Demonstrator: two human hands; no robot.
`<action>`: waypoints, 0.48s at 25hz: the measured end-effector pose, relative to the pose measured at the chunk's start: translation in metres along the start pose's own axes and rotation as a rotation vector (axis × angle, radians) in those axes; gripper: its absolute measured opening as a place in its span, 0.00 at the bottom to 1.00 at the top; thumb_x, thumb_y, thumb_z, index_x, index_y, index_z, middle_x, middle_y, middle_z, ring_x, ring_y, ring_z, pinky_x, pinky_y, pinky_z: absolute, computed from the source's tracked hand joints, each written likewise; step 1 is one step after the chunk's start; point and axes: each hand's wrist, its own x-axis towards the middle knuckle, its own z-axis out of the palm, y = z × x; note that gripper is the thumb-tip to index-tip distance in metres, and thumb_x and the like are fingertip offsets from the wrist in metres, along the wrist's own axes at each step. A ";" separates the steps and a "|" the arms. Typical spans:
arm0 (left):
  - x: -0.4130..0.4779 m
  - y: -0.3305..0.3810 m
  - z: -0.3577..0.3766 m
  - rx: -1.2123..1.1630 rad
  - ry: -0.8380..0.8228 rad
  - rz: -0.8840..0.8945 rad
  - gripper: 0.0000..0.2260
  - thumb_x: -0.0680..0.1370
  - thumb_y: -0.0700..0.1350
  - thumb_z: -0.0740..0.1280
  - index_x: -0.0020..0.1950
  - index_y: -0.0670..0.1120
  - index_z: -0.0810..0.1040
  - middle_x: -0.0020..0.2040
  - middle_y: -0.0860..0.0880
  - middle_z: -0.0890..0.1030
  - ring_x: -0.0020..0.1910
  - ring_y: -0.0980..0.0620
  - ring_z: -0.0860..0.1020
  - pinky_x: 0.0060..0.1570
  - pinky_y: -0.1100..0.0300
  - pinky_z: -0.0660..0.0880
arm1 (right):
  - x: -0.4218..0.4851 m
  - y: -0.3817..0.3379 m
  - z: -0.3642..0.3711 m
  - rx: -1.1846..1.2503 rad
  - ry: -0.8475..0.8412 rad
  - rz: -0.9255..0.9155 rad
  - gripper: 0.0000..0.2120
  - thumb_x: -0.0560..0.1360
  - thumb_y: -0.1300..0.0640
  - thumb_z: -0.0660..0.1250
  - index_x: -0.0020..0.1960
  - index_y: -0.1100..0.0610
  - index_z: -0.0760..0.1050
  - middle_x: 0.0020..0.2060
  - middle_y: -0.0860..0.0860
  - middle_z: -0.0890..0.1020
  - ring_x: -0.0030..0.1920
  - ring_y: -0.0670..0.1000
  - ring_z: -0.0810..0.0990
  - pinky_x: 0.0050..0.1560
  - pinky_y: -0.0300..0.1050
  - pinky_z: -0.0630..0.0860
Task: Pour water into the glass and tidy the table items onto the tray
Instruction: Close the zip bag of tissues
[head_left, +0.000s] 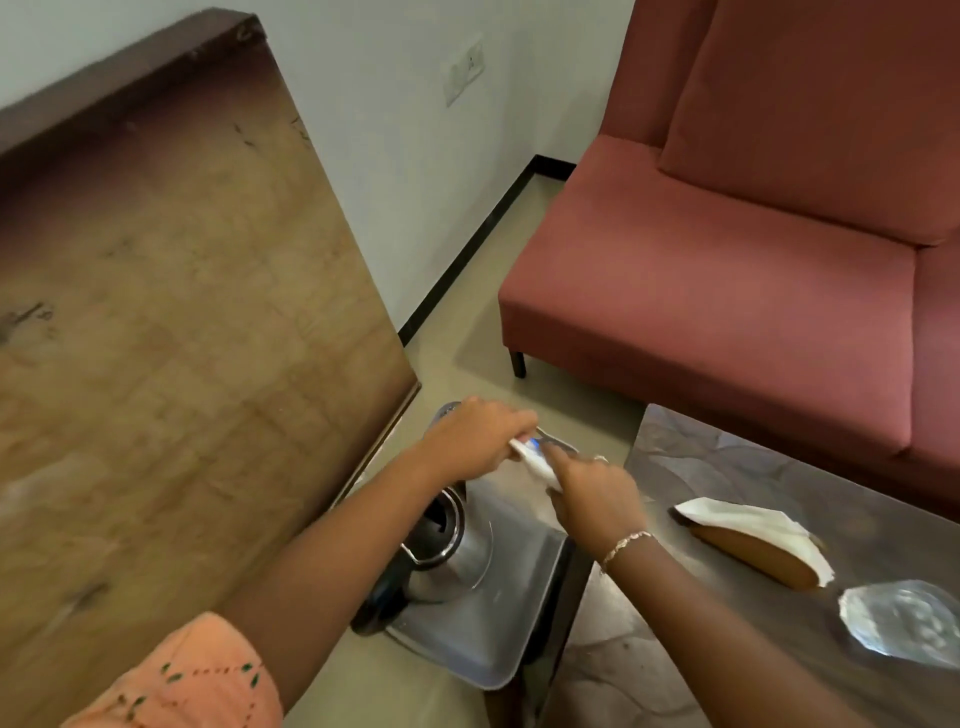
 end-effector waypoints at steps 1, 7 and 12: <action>0.004 -0.015 0.000 -0.012 -0.011 -0.022 0.04 0.74 0.42 0.65 0.47 0.45 0.73 0.45 0.44 0.79 0.45 0.44 0.76 0.46 0.52 0.69 | 0.014 -0.006 0.007 -0.006 0.000 -0.004 0.19 0.73 0.56 0.62 0.64 0.49 0.66 0.51 0.52 0.81 0.48 0.58 0.80 0.41 0.48 0.72; 0.017 -0.091 0.019 -0.092 -0.195 -0.173 0.06 0.71 0.40 0.67 0.39 0.48 0.71 0.44 0.46 0.79 0.40 0.49 0.73 0.35 0.61 0.65 | 0.074 -0.041 0.056 0.065 -0.125 -0.012 0.17 0.74 0.57 0.62 0.62 0.51 0.67 0.50 0.54 0.80 0.47 0.59 0.80 0.42 0.49 0.74; 0.026 -0.119 0.044 -0.222 -0.432 -0.255 0.13 0.70 0.34 0.62 0.31 0.47 0.62 0.42 0.40 0.77 0.39 0.45 0.71 0.31 0.59 0.60 | 0.104 -0.044 0.079 0.222 -0.396 -0.058 0.22 0.72 0.55 0.62 0.66 0.48 0.66 0.52 0.56 0.80 0.52 0.59 0.79 0.42 0.46 0.71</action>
